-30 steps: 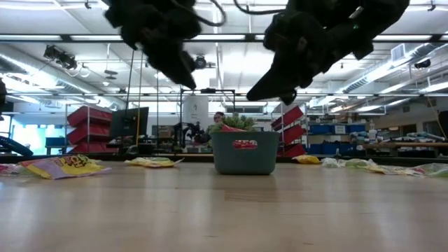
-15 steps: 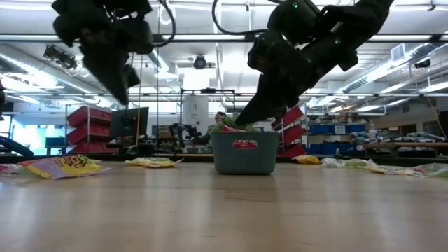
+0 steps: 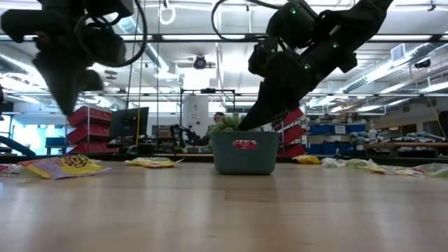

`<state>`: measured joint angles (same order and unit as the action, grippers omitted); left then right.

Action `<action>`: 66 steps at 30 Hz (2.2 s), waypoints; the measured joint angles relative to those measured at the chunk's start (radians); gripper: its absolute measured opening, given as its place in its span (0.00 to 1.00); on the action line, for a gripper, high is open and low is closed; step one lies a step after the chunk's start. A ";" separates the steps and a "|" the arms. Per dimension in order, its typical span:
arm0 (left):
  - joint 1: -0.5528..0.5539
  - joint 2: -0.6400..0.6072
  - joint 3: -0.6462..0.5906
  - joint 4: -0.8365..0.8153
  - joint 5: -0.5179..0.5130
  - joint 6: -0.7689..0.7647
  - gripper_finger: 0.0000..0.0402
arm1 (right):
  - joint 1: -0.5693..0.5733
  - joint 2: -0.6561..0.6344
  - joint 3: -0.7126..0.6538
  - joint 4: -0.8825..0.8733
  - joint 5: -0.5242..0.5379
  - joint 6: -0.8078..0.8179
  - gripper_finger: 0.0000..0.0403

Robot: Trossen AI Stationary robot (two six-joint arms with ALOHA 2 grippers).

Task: Sort candy
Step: Put the red candy pack into the blue bin

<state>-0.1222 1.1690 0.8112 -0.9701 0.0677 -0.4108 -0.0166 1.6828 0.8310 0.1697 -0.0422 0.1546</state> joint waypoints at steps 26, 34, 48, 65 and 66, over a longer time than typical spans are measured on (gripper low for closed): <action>-0.064 0.002 -0.259 0.009 0.030 -0.292 0.39 | 0.001 -0.049 0.000 -0.008 0.001 -0.020 0.23; -0.063 -0.001 -0.338 0.082 0.029 -0.359 0.39 | 0.001 -0.049 0.000 -0.008 0.001 -0.021 0.23; -0.061 0.002 -0.173 -0.129 -0.174 -0.317 0.01 | 0.000 -0.049 0.000 -0.008 0.001 -0.027 0.23; -0.001 0.001 -0.050 -0.101 -0.191 -0.196 0.00 | 0.002 -0.179 -0.001 -0.074 0.000 -0.001 0.26; 0.004 0.002 -0.065 -0.061 -0.187 -0.194 0.00 | 0.002 -0.179 -0.001 -0.075 0.001 -0.001 0.26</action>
<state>-0.1187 1.1706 0.7461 -1.0310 -0.1190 -0.6051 -0.0143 1.5040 0.8303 0.0950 -0.0414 0.1536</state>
